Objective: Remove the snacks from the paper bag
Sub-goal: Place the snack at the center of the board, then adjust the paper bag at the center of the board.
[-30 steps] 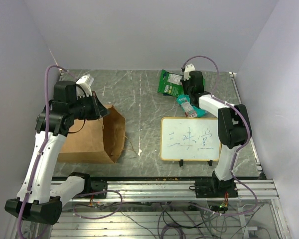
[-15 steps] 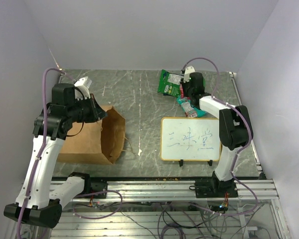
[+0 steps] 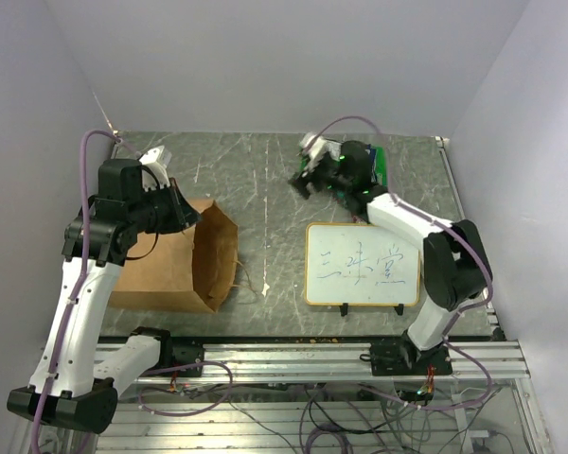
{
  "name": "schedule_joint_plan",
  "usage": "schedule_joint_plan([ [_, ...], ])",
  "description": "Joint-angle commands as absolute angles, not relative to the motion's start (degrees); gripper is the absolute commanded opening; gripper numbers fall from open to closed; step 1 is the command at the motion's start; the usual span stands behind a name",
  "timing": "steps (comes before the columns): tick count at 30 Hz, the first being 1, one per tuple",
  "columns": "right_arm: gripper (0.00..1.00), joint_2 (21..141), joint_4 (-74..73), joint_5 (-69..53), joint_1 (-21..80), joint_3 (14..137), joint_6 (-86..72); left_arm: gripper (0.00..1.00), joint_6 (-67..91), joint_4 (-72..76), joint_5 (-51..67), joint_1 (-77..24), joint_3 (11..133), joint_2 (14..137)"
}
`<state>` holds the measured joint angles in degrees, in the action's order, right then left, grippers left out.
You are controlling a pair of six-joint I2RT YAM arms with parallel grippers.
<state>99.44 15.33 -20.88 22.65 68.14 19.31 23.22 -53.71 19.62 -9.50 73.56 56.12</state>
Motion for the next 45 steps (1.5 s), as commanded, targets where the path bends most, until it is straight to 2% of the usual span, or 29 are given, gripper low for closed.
schedule_joint_plan([
  [1,0.78,100.9,17.5,-38.8,33.0,69.5,27.4,0.07,22.9,-55.1,18.5,-9.8,75.9,55.1],
  [9,0.79,104.0,27.1,-45.6,43.4,71.7,20.1,0.07,22.7,-56.1,18.2,-9.8,76.9,54.7],
  [13,0.79,106.4,27.7,-37.9,47.3,73.6,22.4,0.07,22.8,-56.3,18.5,-9.8,77.0,54.1],
  [21,0.79,112.0,27.7,-11.1,54.7,78.0,30.5,0.07,22.7,-56.2,18.8,-9.8,77.5,53.9],
  [26,0.79,114.3,28.6,4.0,55.9,81.6,29.3,0.07,22.2,-57.1,17.9,-9.8,78.3,53.7],
  [30,0.75,112.9,32.2,7.4,55.9,80.4,28.8,0.07,21.6,-58.2,17.6,-9.8,77.7,53.1],
  [35,0.66,112.0,35.8,10.5,55.9,79.4,28.7,0.07,21.5,-58.2,18.1,-9.8,76.9,52.6],
  [41,0.68,106.5,39.5,7.5,55.8,73.1,27.1,0.07,20.5,-57.8,17.4,-9.8,77.9,53.8],
  [42,0.66,105.7,39.8,7.2,55.8,72.2,26.3,0.07,20.6,-57.4,17.4,-9.8,77.9,54.0],
  [45,0.41,105.3,38.9,8.0,55.7,71.1,23.9,0.07,20.4,-56.3,15.6,-9.8,78.8,55.5],
])
